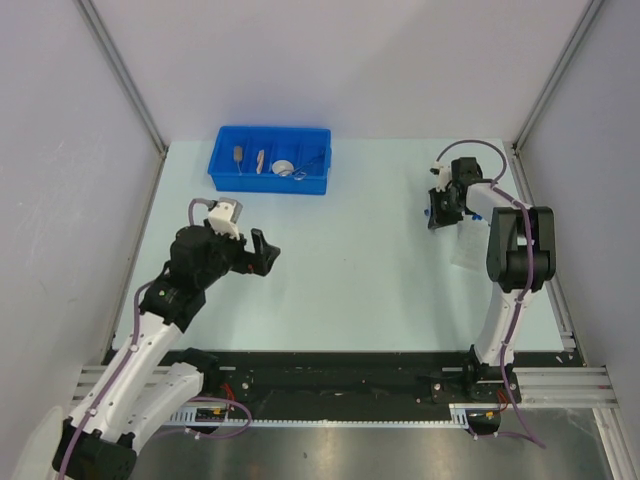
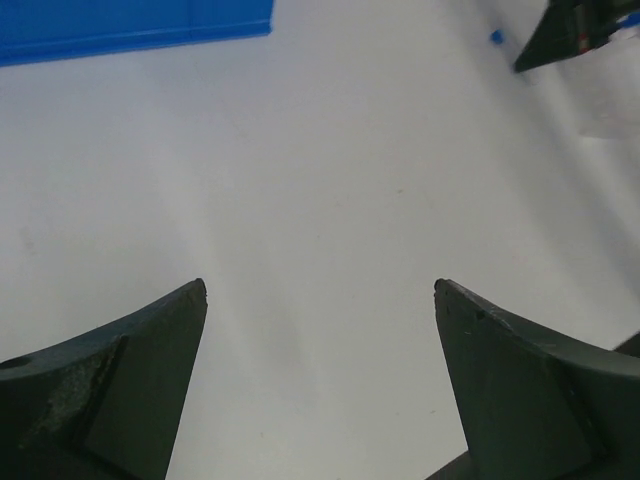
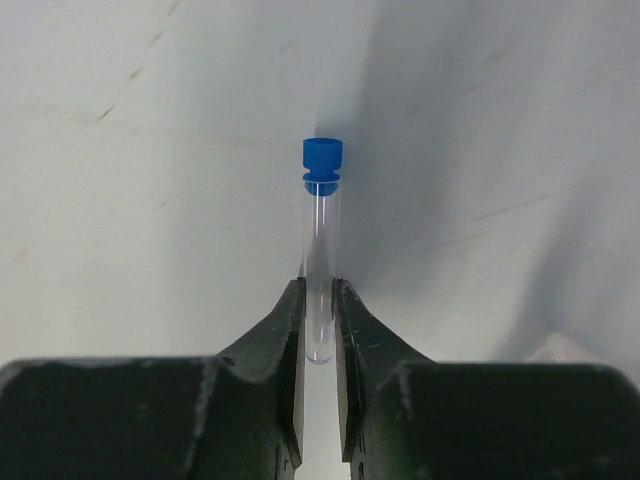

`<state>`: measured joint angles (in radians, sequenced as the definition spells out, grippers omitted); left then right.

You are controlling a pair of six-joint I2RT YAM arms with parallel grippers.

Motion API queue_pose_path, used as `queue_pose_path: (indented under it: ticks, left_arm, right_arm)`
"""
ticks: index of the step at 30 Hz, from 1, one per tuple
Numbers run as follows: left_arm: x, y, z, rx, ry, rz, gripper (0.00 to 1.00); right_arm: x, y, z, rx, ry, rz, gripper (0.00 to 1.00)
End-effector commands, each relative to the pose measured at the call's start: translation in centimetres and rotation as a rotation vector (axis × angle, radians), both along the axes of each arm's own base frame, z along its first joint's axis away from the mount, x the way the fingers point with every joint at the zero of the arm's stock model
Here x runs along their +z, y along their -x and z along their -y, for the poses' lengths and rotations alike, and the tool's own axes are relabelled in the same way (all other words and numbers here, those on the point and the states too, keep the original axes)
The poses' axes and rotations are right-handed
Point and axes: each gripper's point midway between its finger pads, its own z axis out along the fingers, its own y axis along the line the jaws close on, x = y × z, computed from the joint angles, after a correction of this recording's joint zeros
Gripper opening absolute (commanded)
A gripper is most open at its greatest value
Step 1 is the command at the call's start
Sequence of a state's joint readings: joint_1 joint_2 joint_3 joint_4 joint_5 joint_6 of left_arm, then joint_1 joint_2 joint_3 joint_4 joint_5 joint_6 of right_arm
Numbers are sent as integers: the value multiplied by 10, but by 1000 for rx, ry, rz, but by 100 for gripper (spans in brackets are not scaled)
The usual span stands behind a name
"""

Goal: Organize the chemistry lab equipment

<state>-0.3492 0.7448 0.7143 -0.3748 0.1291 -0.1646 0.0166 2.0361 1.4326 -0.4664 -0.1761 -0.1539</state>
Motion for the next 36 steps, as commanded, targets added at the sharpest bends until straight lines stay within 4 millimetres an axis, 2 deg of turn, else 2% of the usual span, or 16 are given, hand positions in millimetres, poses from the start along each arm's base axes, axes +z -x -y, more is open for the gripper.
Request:
queue_pose_path:
  ticks: [1,3,4,6,7,9,10,11,12,14,15,17,21,24,30,36]
  left_arm:
    - [25,10,53,-154,368,-37,100]
    - [36,18,77,-275,551,-7,100]
    - [35,20,86,-263,700,-107,100]
    - [40,22,94,-303,843,-62,99]
    - [32,17,100,-277,906,-132,99]
    - [37,17,110,-300,950,-120,97]
    - [29,12,119,-283,957,-150,97]
    - [40,8,123,-289,972,-118,96]
    - [35,1,129,-273,969,-130,95]
    - [49,-7,140,-267,977,-78,95]
    - [44,-13,146,-253,967,-86,94]
    - [53,-22,156,-243,970,-51,90]
    - [40,-40,169,-185,993,-66,76]
    - [34,-47,178,-165,1023,-90,72]
    - [30,-53,200,-152,1047,-112,64]
    - [39,-49,219,-201,1080,-115,57]
  right_arm:
    - [35,45,-66,176,-340,-41,9]
    - [59,54,-84,227,-448,-8,9]
    - [75,65,-101,282,-562,-11,9]
    - [95,80,-119,341,-654,0,9]
    - [109,90,-130,382,-732,-5,9]
    - [127,104,-147,448,-791,10,9]
    - [137,112,-155,480,-836,2,9]
    - [142,117,-161,506,-851,7,9]
    - [152,127,-172,553,-873,10,9]
    - [160,135,-181,589,-896,4,9]
    - [168,143,-189,632,-914,8,9]
    - [175,149,-196,651,-934,-1,9]
    - [190,158,-204,682,-989,-18,9]
    - [198,161,-209,693,-1015,-26,9]
    - [208,170,-218,735,-1031,-24,10]
    - [206,174,-223,745,-1025,-38,9]
